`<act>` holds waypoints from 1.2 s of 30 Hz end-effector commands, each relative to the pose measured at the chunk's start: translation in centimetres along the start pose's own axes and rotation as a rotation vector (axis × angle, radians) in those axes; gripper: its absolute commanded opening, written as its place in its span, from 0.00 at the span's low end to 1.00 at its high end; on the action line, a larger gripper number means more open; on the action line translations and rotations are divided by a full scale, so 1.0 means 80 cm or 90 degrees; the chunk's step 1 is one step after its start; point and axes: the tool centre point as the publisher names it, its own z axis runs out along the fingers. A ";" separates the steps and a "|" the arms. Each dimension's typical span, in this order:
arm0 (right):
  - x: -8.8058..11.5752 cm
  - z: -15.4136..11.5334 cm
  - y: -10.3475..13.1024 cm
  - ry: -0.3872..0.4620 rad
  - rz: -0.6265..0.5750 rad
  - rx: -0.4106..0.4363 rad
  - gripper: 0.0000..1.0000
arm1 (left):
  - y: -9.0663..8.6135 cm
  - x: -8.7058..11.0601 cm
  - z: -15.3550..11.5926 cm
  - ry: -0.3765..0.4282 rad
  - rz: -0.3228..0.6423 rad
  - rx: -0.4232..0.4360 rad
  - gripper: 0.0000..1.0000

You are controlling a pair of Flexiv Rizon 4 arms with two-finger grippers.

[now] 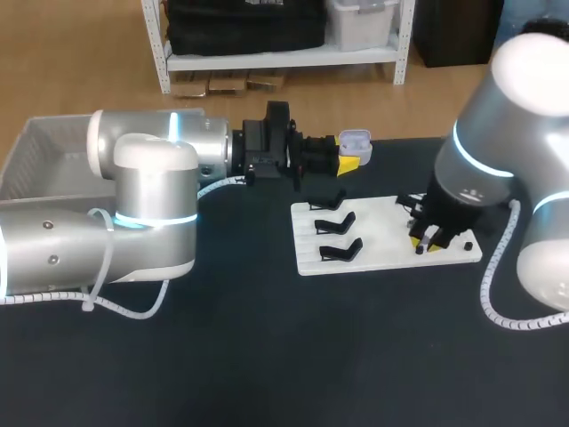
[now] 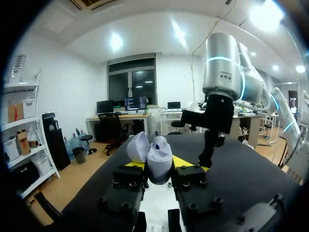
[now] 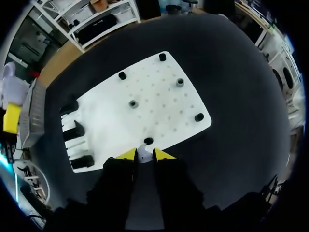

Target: Pick up each earbud case from the left stands, insert the matching earbuds, close the lid, and place the case in the box.

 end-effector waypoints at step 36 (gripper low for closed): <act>-0.042 -0.165 0.141 0.050 -0.393 -0.048 0.00 | -0.003 0.002 0.000 -0.005 0.003 -0.005 0.00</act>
